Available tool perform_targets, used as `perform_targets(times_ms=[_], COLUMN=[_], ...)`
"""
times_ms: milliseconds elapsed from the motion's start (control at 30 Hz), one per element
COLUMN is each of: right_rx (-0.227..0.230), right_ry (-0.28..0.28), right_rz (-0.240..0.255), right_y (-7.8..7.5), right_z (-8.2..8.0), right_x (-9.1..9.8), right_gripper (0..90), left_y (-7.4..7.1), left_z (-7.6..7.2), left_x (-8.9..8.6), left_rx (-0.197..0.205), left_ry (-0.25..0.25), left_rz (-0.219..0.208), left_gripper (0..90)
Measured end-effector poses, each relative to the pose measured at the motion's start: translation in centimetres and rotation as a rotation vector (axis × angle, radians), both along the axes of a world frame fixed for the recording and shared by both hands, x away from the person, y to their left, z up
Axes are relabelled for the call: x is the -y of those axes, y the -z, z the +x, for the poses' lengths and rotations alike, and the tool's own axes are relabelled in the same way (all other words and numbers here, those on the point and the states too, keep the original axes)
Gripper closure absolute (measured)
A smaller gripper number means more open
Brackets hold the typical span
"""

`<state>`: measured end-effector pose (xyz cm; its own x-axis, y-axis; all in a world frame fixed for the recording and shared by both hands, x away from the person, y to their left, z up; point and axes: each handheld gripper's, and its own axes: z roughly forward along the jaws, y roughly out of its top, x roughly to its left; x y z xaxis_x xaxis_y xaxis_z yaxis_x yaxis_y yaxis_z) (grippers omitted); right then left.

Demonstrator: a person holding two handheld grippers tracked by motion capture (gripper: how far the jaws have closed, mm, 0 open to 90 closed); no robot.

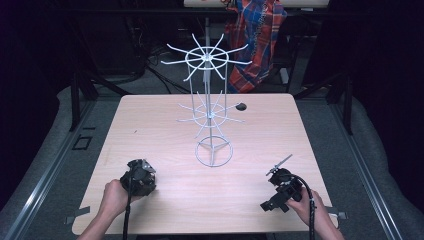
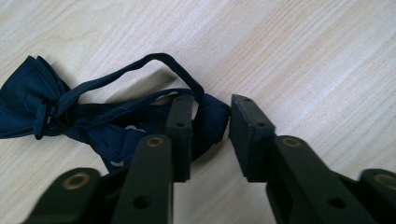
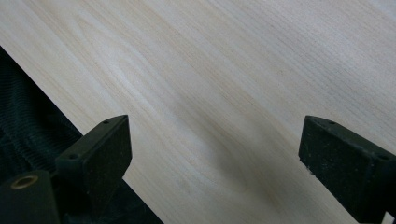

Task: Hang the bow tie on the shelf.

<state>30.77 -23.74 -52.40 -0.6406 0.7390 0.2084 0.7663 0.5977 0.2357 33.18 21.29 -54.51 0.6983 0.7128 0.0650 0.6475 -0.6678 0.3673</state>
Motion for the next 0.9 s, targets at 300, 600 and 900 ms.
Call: perform_targets(times_ms=[300, 600, 900], right_rx=[-0.002, 0.012, -0.004], right_ry=[0.0, 0.016, -0.018], right_rz=[-0.002, 0.006, -0.008], right_y=[0.0, 0.1, 0.0], right_z=[0.0, -0.2, 0.1], right_x=[0.0, -0.1, 0.1], right_gripper=[9.1, 9.1, 9.1], left_y=[0.0, -0.5, -2.0], left_z=[-0.1, -0.3, -0.2], left_x=[0.1, 0.1, -1.2], left_rx=[-0.009, 0.019, 0.057], left_ry=[0.008, 0.006, -0.041], left_rz=[0.015, -0.004, -0.094], left_gripper=[81.2, 84.3, 84.3])
